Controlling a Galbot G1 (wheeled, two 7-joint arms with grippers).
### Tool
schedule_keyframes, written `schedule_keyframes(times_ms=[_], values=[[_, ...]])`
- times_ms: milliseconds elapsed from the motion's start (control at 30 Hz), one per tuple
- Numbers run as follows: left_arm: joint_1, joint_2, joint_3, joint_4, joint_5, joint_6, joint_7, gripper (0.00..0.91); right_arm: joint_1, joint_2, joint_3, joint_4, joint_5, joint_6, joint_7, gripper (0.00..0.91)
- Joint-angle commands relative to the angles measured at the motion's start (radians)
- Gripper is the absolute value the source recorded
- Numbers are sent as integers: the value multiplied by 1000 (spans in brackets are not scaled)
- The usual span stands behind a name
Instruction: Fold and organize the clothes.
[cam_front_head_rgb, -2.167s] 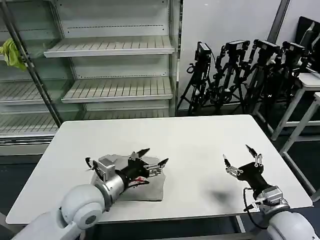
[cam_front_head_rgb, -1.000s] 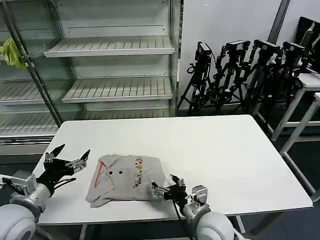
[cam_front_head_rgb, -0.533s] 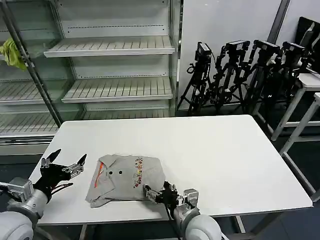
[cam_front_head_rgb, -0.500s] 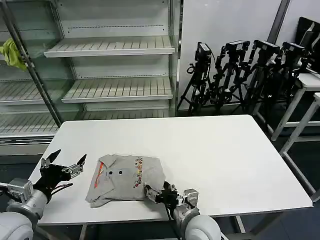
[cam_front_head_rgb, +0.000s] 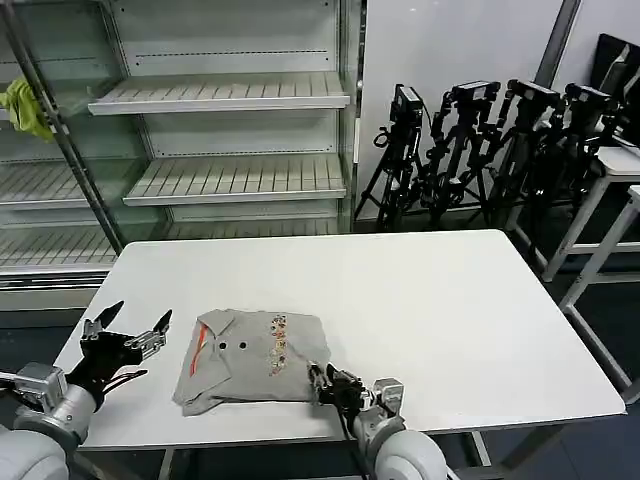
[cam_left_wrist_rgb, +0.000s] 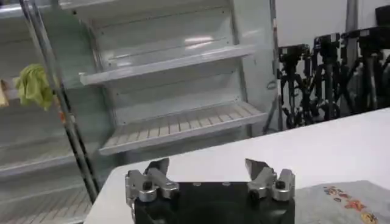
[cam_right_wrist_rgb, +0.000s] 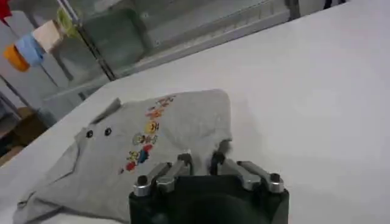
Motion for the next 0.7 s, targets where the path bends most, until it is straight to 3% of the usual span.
schedule_keyframes(times_ms=[33,667,700], values=[[-8,-8,25,4,11,-7,2,796,-20,-54,96,31,-5,5,1,0],[-38,-19,85,8,31,-17,7,756,-79,-122,196,81,-21,1,9,0],[-39,-20,87,9,34,-18,7,756,-81,-124,197,83,-28,-1,11,141]])
